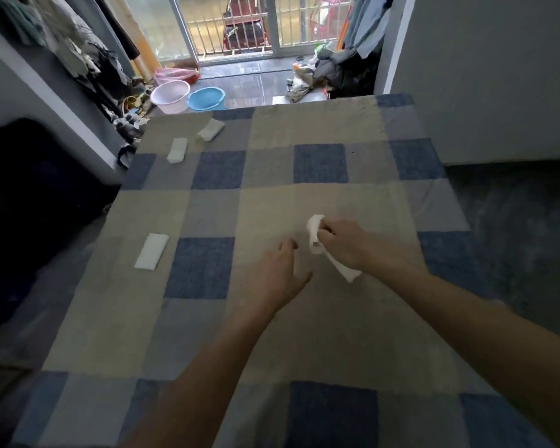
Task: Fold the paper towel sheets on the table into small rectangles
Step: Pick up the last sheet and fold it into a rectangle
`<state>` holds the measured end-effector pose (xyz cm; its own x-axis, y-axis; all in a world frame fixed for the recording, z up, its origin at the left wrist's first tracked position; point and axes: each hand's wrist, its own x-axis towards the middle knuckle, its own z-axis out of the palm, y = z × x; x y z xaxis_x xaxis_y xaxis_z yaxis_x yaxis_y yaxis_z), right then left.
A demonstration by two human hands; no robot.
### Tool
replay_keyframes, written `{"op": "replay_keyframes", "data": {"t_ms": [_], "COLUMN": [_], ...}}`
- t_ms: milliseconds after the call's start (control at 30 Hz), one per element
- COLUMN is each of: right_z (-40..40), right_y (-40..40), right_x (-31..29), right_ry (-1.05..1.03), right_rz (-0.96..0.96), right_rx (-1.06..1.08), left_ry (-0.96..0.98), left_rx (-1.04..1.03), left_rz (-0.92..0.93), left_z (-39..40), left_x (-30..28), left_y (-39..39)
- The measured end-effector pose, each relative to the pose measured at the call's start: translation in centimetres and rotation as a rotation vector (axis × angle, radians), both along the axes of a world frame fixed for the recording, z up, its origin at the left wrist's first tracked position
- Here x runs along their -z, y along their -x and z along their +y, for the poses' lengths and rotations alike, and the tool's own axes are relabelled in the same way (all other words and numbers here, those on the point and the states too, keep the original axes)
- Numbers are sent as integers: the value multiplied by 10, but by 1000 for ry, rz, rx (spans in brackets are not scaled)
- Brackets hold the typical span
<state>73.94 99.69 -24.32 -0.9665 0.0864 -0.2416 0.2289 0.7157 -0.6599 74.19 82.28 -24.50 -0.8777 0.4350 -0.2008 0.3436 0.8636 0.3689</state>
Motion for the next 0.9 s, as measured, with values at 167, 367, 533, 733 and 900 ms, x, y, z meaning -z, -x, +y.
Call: {"op": "replay_keyframes", "data": {"t_ms": [167, 367, 533, 733, 900], "right_z": [-68, -157, -248, -352, -432], "right_y": [-12, -26, -31, -38, -42], "right_x": [-38, -58, -55, -61, -69], "right_ry": [265, 377, 295, 203, 82], "right_rz": [-56, -84, -18, -8, 32], "right_rx": [-36, -2, -156, -361, -589], "left_ry": [-95, -210, -340, -343, -242], "left_rx": [-46, -196, -345, -280, -292], "left_rz": [97, 189, 130, 103, 77], "left_z": [-54, -147, -244, -364, -459], "left_x": [-15, -22, -33, -50, -57], "left_y": [-12, -23, -37, -60, -78]}}
